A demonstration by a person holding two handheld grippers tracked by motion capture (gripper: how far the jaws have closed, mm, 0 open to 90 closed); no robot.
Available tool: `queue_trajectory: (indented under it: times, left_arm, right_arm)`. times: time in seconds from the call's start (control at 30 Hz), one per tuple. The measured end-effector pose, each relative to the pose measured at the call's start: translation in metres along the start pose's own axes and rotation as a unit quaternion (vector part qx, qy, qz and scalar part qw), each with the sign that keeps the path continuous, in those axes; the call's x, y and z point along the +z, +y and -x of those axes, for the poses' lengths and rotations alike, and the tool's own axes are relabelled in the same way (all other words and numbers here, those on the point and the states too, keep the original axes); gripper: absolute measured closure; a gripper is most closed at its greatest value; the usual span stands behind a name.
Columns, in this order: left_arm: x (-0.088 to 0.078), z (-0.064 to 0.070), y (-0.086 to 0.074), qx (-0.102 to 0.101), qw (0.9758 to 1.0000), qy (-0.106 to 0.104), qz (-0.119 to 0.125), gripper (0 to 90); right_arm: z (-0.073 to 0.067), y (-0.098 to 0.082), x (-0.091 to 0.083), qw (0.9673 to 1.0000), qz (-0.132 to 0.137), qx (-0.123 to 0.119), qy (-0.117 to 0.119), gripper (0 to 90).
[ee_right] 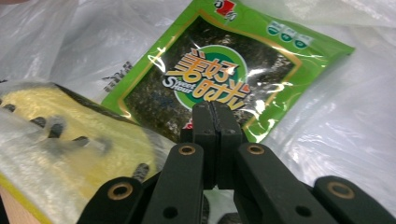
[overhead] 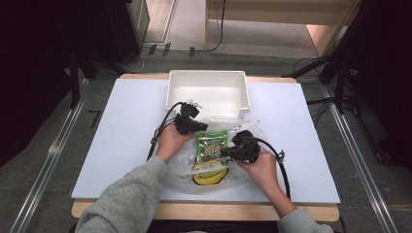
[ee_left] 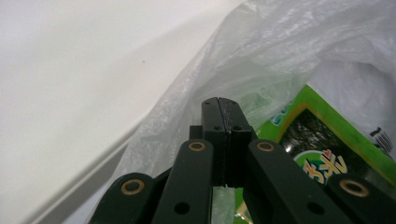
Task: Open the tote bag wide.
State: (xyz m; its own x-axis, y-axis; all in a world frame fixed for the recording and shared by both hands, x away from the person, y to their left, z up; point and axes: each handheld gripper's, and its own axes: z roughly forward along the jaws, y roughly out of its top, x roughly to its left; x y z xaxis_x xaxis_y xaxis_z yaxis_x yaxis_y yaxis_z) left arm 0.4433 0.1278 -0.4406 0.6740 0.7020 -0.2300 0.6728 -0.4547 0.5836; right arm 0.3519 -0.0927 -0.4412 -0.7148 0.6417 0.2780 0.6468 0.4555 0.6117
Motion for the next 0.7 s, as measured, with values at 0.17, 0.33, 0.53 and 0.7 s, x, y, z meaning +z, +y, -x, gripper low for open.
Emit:
queue_trajectory:
  times: [0.17, 0.33, 0.53, 0.7]
  left_arm:
    - [0.005, -0.009, -0.002, -0.016, 0.9999, -0.005, 0.004, 90.0]
    - [0.007, -0.011, -0.002, -0.017, 0.9998, 0.001, 0.008, 90.0]
    - [0.009, -0.012, -0.003, -0.011, 0.9999, -0.001, 0.003, 90.0]
    - [0.012, -0.012, -0.003, -0.011, 0.9999, -0.002, -0.002, 90.0]
  right_arm:
    - [-0.006, -0.003, 0.001, 1.0, -0.004, -0.006, 0.007, 90.0]
    - [-0.011, -0.012, 0.001, 0.9998, -0.015, -0.004, 0.014, 90.0]
    - [-0.02, -0.024, -0.002, 0.9997, -0.015, -0.007, 0.02, 90.0]
    - [-0.027, -0.036, -0.005, 0.9995, -0.023, -0.008, 0.019, 90.0]
